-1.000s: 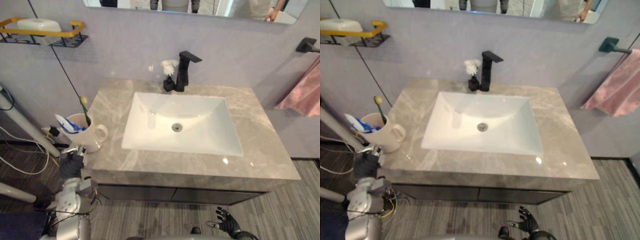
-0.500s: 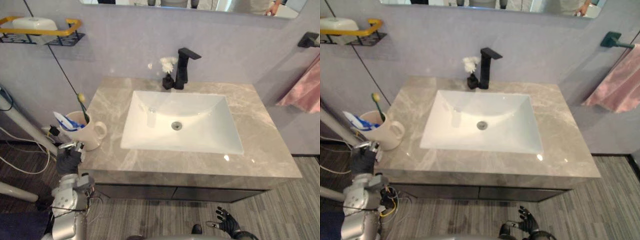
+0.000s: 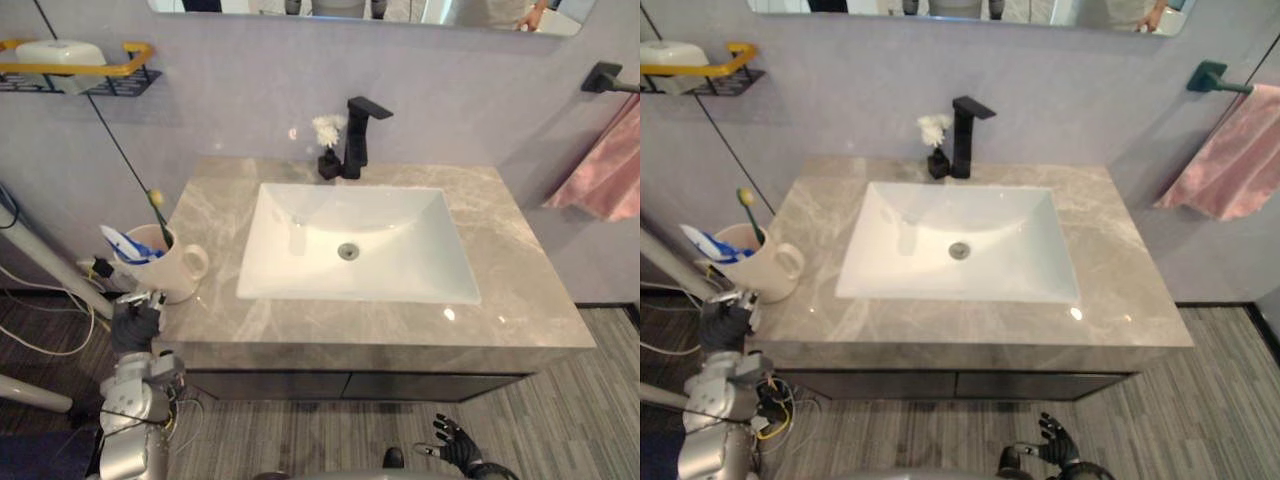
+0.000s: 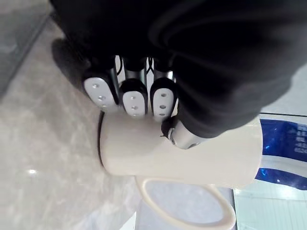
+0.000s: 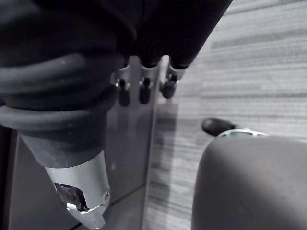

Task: Organize washtable

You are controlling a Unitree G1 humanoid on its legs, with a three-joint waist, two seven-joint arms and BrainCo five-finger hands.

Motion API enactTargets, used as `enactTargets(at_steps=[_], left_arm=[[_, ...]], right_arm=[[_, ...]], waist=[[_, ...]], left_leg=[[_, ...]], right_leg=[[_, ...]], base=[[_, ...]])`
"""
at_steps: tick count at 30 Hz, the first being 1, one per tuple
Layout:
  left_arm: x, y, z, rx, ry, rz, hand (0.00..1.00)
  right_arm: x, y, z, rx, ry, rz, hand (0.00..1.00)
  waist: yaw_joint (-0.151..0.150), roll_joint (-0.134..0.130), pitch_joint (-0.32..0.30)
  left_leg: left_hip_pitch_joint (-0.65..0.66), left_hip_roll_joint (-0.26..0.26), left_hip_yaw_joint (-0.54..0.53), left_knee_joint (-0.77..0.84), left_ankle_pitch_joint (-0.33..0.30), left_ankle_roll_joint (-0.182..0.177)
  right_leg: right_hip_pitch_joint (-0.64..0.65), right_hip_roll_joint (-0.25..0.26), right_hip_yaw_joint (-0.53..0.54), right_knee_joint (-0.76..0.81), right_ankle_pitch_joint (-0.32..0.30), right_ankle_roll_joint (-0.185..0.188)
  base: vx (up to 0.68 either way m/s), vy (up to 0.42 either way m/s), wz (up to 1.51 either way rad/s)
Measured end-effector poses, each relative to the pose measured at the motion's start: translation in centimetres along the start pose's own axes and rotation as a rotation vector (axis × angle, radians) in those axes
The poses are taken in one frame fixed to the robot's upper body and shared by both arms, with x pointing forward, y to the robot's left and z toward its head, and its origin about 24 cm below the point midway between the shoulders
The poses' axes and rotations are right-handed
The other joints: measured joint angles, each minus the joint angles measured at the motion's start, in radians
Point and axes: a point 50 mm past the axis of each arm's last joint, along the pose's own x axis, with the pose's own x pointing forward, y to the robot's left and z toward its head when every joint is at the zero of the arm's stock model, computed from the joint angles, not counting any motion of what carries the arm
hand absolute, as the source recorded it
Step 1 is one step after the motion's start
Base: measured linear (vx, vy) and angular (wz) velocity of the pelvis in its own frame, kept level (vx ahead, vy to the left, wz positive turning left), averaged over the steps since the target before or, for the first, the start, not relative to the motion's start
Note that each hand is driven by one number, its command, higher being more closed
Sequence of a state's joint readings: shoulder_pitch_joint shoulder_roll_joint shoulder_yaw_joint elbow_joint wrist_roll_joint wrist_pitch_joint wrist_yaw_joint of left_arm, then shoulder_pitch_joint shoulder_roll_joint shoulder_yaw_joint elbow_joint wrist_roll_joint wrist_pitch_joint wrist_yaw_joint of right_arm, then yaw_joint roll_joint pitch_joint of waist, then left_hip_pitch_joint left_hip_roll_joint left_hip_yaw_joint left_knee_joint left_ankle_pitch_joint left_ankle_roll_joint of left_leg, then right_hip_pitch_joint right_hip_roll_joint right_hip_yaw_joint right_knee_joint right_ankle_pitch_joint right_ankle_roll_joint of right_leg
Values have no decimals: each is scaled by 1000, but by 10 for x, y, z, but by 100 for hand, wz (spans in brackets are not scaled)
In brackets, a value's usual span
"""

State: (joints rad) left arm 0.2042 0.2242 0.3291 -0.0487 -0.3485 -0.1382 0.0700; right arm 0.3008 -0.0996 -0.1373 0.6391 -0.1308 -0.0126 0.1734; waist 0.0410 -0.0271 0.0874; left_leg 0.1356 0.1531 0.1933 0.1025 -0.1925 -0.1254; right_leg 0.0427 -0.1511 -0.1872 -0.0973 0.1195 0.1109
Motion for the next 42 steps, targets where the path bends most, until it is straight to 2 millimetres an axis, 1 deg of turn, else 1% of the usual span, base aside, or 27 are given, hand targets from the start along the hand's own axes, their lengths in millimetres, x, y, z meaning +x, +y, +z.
enactTargets(at_steps=[9,29,34,39,42], left_arm=[[5,9,6,35,-19,18,100],[11,6,9,30,-33,27,100],[15,5,10,27,-33,29,100],[22,5,16,43,-54,17,100],[25,3,18,35,-61,16,100]], right_arm=[[0,0,0,-1,0,0,0],[-1,-3,-1,-8,3,-5,0],[0,-3,0,-15,4,-5,0],[-1,-3,-2,-18,14,-6,0],[-1,-3,-3,-24,24,-7,0]], waist=[[0,-2,-1],[-1,-5,-3],[1,-7,-4],[-7,-8,-5],[-5,-8,-5]], left_leg=[[1,0,0,0,0,0],[-1,0,10,3,0,0],[-3,-1,25,3,0,0],[-14,-2,28,8,0,0],[-17,-2,27,9,0,0]], right_leg=[[-5,0,0,0,1,-1],[-14,0,10,0,6,-3],[-26,1,25,0,12,-4],[-38,1,29,0,16,-5],[-41,1,29,0,17,-5]], base=[[0,0,0],[-2,0,-1],[-5,-1,-8],[-11,-3,-3],[0,0,0]])
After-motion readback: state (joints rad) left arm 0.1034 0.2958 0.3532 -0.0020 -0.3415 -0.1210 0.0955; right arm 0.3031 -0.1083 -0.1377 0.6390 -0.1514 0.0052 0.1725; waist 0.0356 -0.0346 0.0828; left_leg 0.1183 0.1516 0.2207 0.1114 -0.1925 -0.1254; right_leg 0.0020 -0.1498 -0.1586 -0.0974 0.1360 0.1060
